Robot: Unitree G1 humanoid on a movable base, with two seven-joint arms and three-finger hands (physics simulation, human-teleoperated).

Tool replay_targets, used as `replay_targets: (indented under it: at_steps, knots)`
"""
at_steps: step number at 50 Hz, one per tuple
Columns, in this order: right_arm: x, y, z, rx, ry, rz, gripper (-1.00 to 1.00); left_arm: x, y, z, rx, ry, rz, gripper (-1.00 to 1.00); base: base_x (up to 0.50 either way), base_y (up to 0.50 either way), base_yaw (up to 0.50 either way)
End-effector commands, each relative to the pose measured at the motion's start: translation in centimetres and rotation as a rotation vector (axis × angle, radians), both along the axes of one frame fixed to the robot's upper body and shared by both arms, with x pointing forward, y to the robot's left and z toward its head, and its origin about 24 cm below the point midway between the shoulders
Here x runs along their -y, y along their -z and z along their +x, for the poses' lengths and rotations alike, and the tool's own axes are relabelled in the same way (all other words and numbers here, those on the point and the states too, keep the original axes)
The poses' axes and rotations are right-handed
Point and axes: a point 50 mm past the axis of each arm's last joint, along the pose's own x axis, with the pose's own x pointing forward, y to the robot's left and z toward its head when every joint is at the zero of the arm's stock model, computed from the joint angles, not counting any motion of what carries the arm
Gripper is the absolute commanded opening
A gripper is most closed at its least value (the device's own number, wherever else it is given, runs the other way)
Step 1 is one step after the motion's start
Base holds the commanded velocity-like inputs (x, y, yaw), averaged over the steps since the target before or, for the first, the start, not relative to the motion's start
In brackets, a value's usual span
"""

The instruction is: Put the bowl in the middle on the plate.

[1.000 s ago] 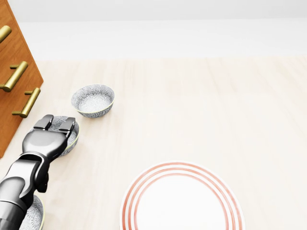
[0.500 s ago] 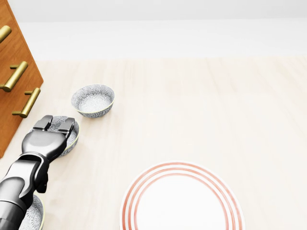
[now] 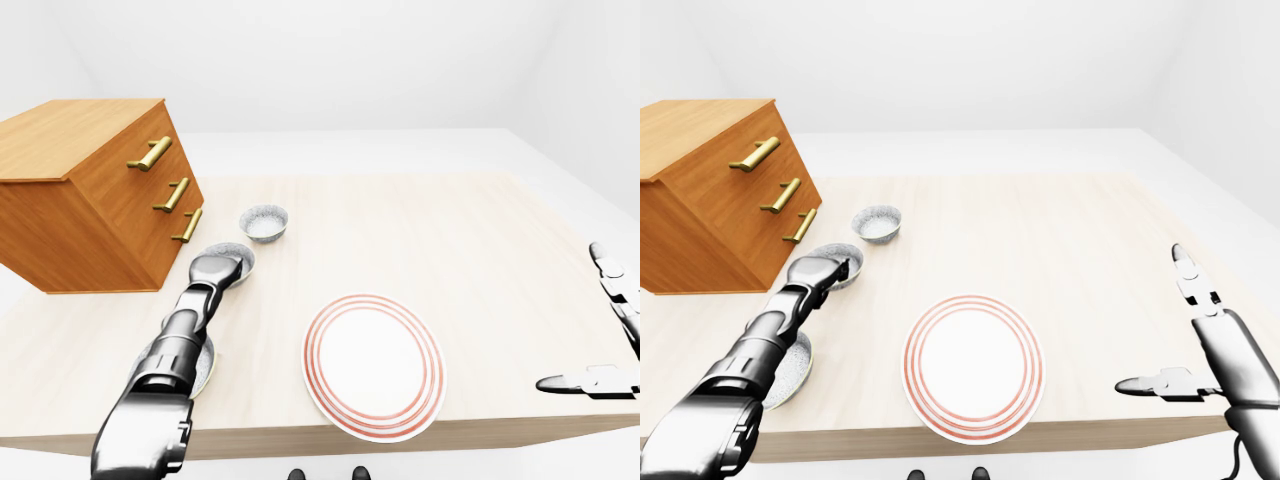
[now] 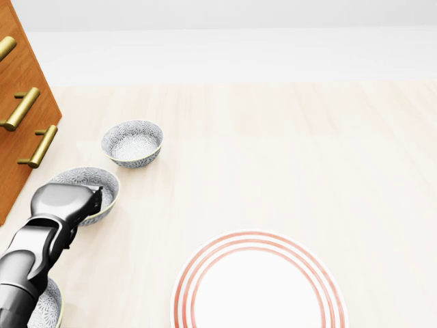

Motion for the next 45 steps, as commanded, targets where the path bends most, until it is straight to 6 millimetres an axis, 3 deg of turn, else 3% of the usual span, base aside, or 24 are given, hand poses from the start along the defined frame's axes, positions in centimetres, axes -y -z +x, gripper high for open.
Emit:
replay_targets:
  at_steps: [1,11,12,13,20,29,38,45]
  knots:
    - [0.0,-0.1,-0.2,0.016,-0.003,0.012,1.0,0.5,0.5,-0.3,-0.01,0.009,-0.02,-0.61,0.0,0.0,0.0]
    - [-0.2,-0.5,-0.4,0.038,-0.009,0.007,1.0,0.6,0.7,-0.4,-0.006,0.011,-0.03,-0.7,0.0,0.0,0.0]
    - [-0.1,-0.4,-0.4,0.035,-0.008,0.013,1.0,0.6,0.7,-0.4,-0.006,0.011,-0.031,-0.76,0.0,0.0,0.0]
    - [-0.1,-0.3,-0.4,0.029,-0.006,0.018,1.0,0.7,0.6,-0.4,0.0,0.012,-0.033,-1.0,0.0,0.0,0.0]
    - [-0.1,-0.2,-0.3,0.026,-0.006,0.018,1.0,1.1,0.4,-0.7,0.008,0.024,-0.047,-1.0,0.0,0.0,0.0]
    - [-0.2,-0.5,-0.3,0.034,-0.008,0.004,1.0,3.1,-5.0,-3.0,0.122,0.091,-0.123,-1.0,0.0,0.0,0.0]
    - [-0.1,-0.2,-0.2,0.023,-0.006,0.013,1.0,4.0,-8.1,-7.0,0.153,0.122,-0.217,-1.0,0.0,0.0,0.0]
    - [0.0,-0.2,-0.2,0.021,-0.006,0.013,1.0,4.7,-10.1,-8.5,0.181,0.156,-0.26,-1.0,0.0,0.0,0.0]
